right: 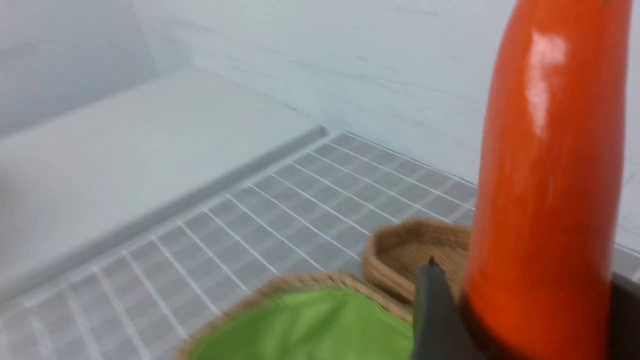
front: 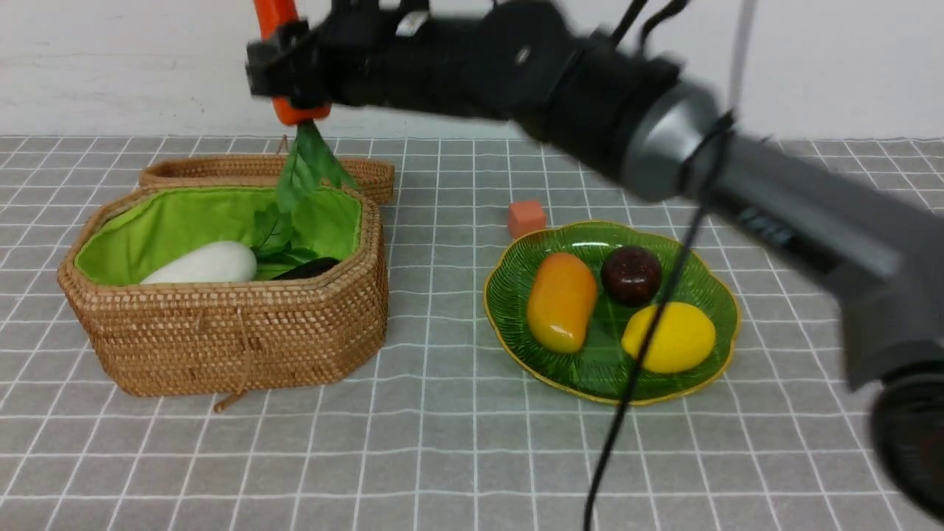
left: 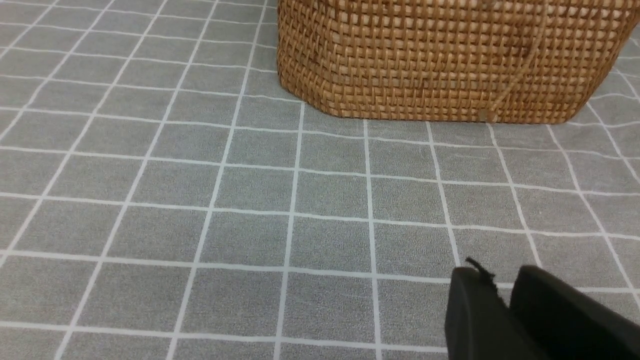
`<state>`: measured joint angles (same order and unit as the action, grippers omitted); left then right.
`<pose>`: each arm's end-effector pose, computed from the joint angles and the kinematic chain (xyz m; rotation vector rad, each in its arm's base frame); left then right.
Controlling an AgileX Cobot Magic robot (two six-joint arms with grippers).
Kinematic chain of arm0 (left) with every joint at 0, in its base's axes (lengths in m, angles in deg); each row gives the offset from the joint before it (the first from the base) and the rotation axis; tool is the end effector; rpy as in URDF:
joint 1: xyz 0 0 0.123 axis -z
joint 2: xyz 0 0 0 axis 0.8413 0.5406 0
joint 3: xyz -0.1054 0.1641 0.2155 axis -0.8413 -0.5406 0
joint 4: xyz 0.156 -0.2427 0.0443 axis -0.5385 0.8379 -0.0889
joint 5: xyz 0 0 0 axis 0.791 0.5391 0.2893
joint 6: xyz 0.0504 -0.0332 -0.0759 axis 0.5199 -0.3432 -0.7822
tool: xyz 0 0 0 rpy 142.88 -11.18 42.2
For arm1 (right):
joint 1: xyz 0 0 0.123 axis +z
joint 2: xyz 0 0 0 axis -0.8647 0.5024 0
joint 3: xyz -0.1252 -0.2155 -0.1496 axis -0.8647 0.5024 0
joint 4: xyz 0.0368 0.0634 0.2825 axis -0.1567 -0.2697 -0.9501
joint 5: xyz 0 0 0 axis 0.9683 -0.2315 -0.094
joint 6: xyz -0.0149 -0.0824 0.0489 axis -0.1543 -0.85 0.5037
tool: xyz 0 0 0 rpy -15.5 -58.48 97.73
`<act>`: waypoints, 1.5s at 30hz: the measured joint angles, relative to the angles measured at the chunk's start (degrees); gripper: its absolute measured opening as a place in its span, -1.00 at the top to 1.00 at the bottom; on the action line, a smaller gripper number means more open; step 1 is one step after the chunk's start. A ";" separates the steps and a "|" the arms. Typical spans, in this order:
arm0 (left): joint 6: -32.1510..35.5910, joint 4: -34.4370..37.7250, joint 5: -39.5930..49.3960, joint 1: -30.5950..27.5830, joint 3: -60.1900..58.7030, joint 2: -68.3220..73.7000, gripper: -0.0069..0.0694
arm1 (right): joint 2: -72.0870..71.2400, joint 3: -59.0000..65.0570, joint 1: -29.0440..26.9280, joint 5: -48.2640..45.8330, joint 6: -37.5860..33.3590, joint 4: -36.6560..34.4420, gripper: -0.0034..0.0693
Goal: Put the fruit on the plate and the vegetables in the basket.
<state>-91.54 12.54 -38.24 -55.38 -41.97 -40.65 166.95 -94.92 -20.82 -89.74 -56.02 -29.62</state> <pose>0.0933 -0.0002 0.1670 -0.1040 1.8837 -0.0801 0.4522 0.3868 0.3275 -0.6233 1.6665 0.7141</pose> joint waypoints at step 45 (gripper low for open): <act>0.00 0.00 0.00 0.00 0.00 0.00 0.41 | -56.85 36.99 -9.82 -59.87 37.65 42.42 0.94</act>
<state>-91.54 12.54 -38.24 -55.38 -41.97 -40.65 110.11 -57.93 -30.63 -149.61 -18.37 12.80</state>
